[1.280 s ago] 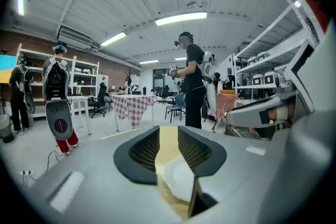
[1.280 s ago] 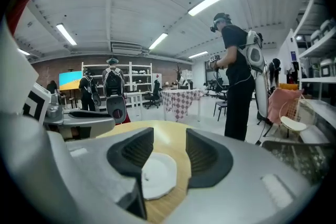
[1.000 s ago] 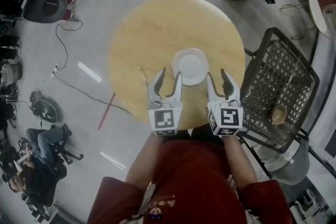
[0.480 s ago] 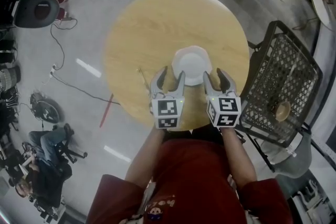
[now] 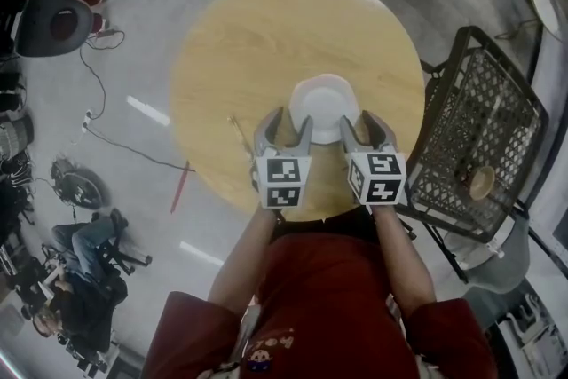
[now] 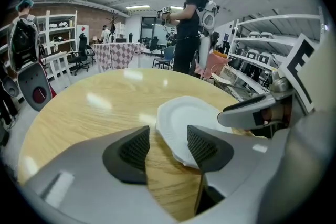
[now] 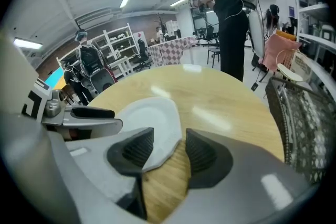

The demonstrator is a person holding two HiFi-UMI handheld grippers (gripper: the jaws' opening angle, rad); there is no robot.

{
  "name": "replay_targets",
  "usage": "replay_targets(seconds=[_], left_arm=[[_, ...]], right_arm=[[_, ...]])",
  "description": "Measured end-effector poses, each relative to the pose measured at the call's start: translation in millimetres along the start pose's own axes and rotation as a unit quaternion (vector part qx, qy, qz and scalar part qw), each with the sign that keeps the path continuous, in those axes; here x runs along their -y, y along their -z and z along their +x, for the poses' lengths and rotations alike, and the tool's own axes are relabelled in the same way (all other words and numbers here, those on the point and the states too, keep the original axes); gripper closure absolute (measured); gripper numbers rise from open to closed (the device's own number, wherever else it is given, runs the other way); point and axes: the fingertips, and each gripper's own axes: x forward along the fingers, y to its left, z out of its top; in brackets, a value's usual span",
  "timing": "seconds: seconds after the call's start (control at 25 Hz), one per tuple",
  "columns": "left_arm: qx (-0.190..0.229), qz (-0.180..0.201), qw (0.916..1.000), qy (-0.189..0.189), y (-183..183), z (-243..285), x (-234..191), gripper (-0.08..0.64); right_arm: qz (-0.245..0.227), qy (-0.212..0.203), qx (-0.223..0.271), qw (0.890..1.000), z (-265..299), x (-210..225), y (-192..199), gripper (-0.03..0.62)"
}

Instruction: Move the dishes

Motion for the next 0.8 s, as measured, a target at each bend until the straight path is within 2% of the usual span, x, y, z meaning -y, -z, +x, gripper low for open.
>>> replay_targets(seconds=[0.32, 0.8], left_arm=[[-0.010, 0.031, 0.9995, -0.003, -1, 7, 4, 0.337], [0.002, 0.045, 0.9990, 0.007, -9, 0, 21, 0.344]], right_arm=[[0.001, 0.006, -0.010, 1.000, 5, -2, 5, 0.437], [0.007, 0.023, 0.009, 1.000, -12, 9, 2, 0.449]])
